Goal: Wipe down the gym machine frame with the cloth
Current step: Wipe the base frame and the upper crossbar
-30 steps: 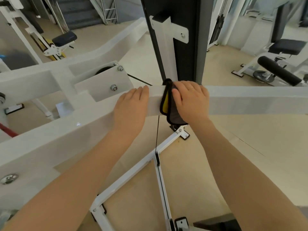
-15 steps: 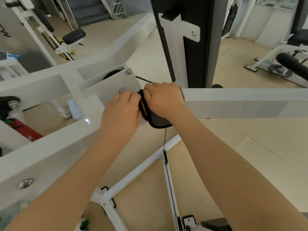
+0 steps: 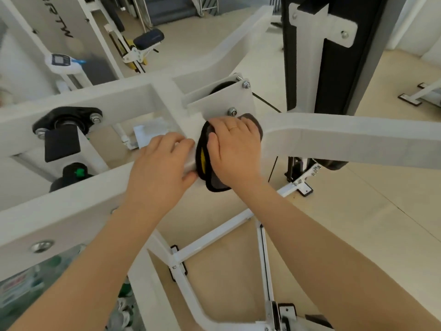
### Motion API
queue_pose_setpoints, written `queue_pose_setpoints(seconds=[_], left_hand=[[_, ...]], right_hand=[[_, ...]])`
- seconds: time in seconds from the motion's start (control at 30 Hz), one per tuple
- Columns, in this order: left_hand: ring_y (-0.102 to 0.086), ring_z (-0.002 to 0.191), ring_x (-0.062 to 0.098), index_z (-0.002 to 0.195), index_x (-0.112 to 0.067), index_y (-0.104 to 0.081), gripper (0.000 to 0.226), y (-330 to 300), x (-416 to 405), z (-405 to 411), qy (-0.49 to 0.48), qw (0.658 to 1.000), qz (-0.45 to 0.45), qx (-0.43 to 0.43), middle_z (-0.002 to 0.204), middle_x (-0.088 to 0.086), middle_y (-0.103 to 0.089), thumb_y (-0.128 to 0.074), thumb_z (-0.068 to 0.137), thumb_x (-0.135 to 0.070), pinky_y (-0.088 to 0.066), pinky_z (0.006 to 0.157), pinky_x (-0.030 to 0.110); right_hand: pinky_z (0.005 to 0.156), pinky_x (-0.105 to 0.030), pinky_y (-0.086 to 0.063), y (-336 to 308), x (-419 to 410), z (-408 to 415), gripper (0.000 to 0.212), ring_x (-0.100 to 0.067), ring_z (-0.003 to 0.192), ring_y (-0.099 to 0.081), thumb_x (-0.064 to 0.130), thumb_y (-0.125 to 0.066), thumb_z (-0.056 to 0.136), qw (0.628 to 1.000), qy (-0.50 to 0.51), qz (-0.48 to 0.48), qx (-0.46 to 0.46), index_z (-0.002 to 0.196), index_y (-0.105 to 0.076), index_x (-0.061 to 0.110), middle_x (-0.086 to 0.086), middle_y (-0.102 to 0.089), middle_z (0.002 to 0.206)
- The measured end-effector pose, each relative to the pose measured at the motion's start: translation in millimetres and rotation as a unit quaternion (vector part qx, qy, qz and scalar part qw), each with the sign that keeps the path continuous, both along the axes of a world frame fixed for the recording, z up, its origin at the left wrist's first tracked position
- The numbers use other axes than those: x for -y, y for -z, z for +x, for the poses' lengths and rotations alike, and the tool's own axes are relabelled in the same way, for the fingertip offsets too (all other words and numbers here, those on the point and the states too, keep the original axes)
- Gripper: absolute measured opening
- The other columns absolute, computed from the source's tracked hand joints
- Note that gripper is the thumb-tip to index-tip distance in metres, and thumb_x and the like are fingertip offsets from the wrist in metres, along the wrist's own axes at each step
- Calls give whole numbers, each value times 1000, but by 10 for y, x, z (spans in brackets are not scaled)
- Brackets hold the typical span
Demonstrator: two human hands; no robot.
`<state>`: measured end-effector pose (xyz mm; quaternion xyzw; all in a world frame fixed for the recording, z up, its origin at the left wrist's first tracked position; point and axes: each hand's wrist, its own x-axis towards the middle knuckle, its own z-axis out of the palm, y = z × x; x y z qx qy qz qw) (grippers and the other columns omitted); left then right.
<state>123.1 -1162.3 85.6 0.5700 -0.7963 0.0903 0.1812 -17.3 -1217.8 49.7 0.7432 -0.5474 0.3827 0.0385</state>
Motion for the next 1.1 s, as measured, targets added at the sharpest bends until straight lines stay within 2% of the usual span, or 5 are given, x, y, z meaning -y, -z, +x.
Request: queue_pose_setpoints(seconds=[0.13,0.33,0.6,0.93,1.1], left_hand=[[-58,97,42,108,-1,-61,45,35,-170,198,-3,1000,-9,2,107,19,-61,-76,67,-12,-48,80,52],[-56,105,34,115,0,-61,44,79,-383,469,40,999,-28,-4,118,18,-61,-43,78,-15,-48,86,46],[-61,97,41,110,-3,-65,39,-32,-533,902,67,995,-67,4,110,18,-65,-49,76,-10,-50,75,50],[-63,71,38,96,4,-65,31,47,-516,1083,133,988,-71,37,86,22,-66,-68,66,10,-52,52,40],[-59,71,36,103,0,-64,39,63,-530,1034,116,987,-108,25,83,18,-63,-39,73,-3,-42,53,32]], right_hand=[[113,-43,-13,189,-268,176,52,-27,132,-38,32,-28,92,997,38,2,61,132,-52,9,-9,-50,138],[115,-39,6,62,-81,-40,55,-23,145,3,30,-25,97,961,188,150,139,149,-18,12,-6,-7,158],[114,-31,9,93,-726,1123,61,-23,143,13,30,-26,95,915,101,114,373,150,-4,14,-8,12,157],[117,-33,0,-143,-508,919,62,-25,144,9,18,-32,99,872,219,147,413,148,2,0,-12,19,155],[116,-31,2,-65,-646,1415,62,-19,144,6,14,-31,99,825,165,126,525,149,5,8,-9,11,157]])
